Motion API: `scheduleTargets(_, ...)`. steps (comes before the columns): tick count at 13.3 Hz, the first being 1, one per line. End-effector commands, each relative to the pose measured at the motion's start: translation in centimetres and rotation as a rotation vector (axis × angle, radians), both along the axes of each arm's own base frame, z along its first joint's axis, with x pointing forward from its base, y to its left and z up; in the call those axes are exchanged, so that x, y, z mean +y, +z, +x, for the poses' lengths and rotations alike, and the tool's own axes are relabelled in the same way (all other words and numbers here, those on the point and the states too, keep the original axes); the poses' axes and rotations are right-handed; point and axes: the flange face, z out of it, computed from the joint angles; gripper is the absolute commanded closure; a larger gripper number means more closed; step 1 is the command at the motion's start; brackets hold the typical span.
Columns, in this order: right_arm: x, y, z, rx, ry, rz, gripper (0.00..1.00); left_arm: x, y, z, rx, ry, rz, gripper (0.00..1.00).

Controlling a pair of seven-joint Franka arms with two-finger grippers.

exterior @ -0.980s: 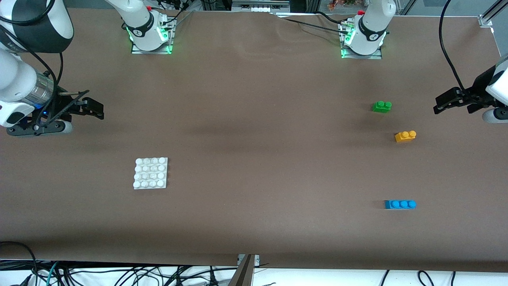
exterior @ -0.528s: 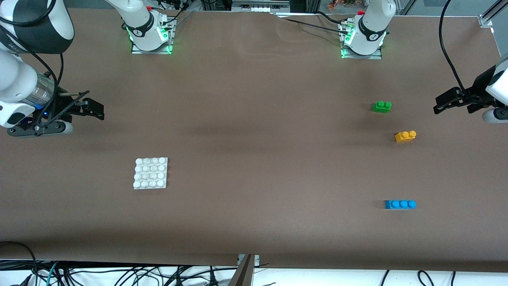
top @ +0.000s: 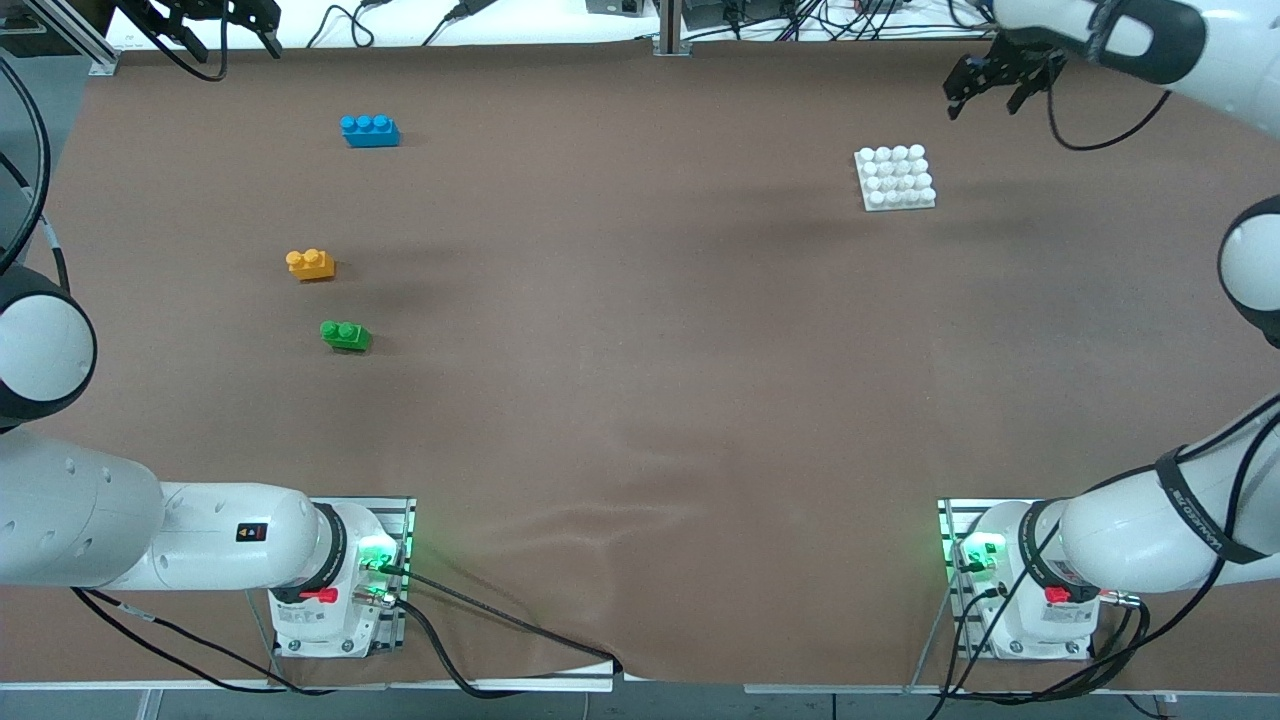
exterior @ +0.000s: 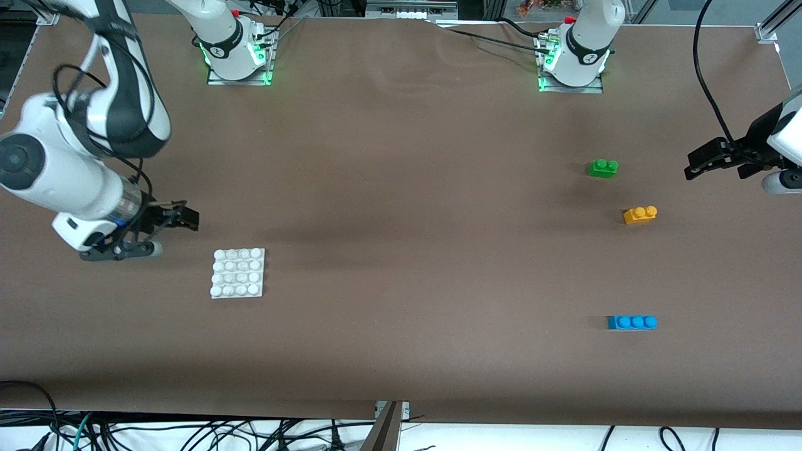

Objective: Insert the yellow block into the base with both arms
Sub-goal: 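Reach the right gripper down to the white base plate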

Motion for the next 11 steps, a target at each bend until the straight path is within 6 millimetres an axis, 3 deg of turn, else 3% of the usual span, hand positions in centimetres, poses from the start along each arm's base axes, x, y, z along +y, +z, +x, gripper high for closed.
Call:
scheduleTargets(1, 0.0, -4.1, 0.8, -0.019, -0.034, 0.037, 0.00, 0.0, 0.6, 0.3, 0.006, -0.004, -0.019, 0.00)
scheduleTargets(4, -0.1, -9.8, 1.9, -0.045, -0.038, 0.033, 0.00, 0.0, 0.6, 0.2, 0.011, -0.004, -0.021, 0.00)
scheduleTargets(6, -0.3, -12.4, 2.2, -0.052, -0.041, 0.030, 0.00, -0.1, 0.5, 0.2, 0.012, -0.004, -0.022, 0.00)
scheduleTargets(8, -1.7, -14.0, 2.3, -0.045, -0.075, 0.042, 0.00, -0.1, 0.6, 0.2, 0.011, -0.004, -0.022, 0.00)
scheduleTargets(11, -2.0, -15.5, 2.3, -0.039, -0.108, 0.076, 0.00, -0.1, 0.5, 0.2, 0.012, -0.004, -0.022, 0.00)
